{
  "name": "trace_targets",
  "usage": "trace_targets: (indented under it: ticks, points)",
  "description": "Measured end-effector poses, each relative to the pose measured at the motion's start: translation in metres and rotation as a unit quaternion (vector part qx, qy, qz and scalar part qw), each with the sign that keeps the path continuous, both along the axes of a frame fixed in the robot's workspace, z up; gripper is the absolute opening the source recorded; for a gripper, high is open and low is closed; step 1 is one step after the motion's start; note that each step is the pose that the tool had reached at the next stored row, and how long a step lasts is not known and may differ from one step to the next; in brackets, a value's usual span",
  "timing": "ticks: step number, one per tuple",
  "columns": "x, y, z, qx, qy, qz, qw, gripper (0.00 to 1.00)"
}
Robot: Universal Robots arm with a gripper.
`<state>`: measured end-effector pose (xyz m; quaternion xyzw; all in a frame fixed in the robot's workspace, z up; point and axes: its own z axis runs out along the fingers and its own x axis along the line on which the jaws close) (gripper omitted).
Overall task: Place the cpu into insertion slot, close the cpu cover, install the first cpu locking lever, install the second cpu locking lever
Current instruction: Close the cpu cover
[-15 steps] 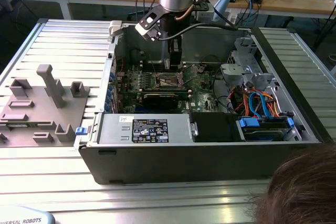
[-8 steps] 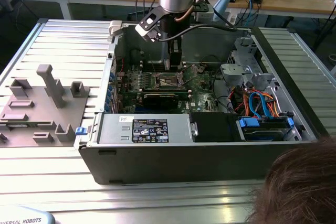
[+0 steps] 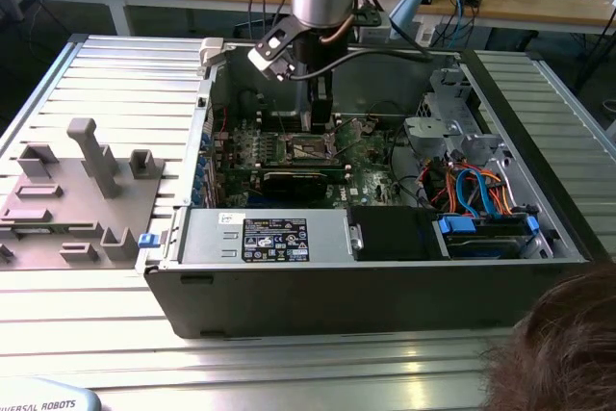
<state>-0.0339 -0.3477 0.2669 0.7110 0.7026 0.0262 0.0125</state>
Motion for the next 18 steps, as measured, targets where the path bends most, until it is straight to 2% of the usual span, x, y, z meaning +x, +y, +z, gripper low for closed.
trace_targets:
  ticks: [9, 18]
  points:
    - [-0.0001, 0.0003, -0.0037, 0.0001, -0.0001, 0.000, 1.0000, 0.54]
    - [-0.0004, 0.0024, -0.0058, 0.0000, 0.0000, 0.000, 1.0000, 0.54]
